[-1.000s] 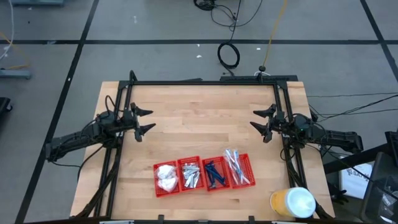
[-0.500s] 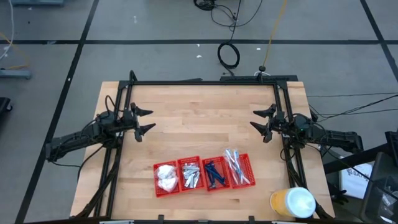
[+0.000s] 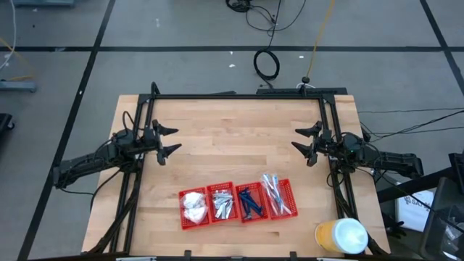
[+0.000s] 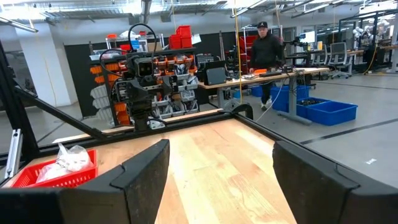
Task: Pick & Place Travel size toiletries
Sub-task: Return to Home Position
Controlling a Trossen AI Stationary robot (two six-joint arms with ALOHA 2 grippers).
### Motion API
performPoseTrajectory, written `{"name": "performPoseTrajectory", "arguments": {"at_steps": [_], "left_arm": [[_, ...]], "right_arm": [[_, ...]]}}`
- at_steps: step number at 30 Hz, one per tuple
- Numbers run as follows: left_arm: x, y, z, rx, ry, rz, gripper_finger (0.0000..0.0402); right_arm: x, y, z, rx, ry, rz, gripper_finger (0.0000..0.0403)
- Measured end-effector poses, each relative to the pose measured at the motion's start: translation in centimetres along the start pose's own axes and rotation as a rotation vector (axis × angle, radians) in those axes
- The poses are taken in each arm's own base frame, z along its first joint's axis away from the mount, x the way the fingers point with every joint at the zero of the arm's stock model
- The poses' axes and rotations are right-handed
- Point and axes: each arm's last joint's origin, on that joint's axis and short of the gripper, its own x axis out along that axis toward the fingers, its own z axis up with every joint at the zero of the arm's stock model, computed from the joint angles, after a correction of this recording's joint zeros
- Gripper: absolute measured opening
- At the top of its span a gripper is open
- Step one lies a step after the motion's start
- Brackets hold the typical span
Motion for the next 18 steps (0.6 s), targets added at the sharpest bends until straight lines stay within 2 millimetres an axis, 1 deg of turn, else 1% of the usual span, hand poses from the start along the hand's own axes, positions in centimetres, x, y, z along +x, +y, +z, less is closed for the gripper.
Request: {"name": "performPoseTrajectory", "arguments": {"at_steps": [18], "left_arm": [[0.00, 0.00, 0.00, 0.000, 0.000, 0.000, 0.0308]], "right_arm": [[0.00, 0.00, 0.00, 0.000, 0.000, 0.000, 0.0272]]}}
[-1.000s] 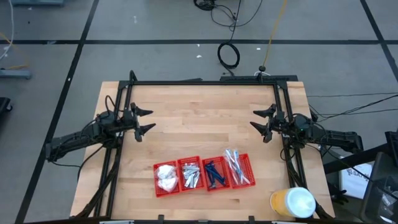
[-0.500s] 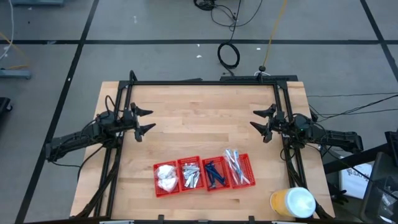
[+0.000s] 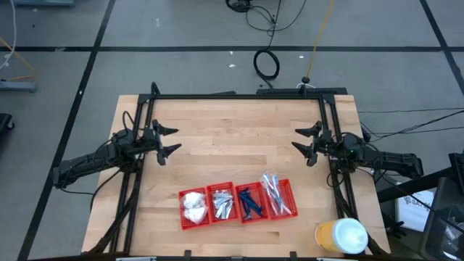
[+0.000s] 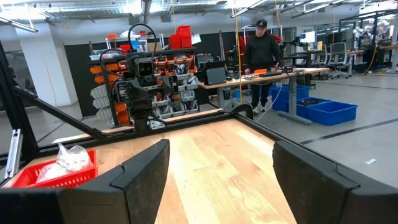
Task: Pick & Place Travel size toiletries
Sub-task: Return to Home Position
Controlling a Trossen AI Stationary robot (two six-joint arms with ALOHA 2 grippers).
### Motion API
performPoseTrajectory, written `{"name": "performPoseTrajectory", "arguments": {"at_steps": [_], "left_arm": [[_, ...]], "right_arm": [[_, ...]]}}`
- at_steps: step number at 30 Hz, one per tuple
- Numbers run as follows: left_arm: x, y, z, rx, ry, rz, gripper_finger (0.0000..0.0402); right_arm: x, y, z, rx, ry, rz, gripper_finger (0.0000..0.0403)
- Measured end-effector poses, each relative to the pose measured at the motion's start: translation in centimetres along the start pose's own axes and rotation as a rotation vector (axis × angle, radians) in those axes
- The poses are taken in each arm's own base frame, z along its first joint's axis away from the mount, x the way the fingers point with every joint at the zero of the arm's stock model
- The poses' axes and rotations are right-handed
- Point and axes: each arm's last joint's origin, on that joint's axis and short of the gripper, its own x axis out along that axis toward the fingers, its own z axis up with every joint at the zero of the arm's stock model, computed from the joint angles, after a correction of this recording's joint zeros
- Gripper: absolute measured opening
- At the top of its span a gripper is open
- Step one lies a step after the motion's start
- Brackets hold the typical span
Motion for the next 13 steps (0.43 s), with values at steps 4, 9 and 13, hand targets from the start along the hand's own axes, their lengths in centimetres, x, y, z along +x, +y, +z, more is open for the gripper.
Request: {"name": "performPoseTrajectory", "arguments": {"at_steps": [4, 9, 13], "left_arm": [[0.00, 0.00, 0.00, 0.000, 0.000, 0.000, 0.0308], [0.00, 0.00, 0.00, 0.000, 0.000, 0.000, 0.0308], [0.00, 0.00, 0.00, 0.000, 0.000, 0.000, 0.0308]], "right_arm": [[0.00, 0.00, 0.00, 0.000, 0.000, 0.000, 0.0271], [0.00, 0.00, 0.00, 0.000, 0.000, 0.000, 0.0274], [0.00, 0.00, 0.00, 0.000, 0.000, 0.000, 0.0274]]}}
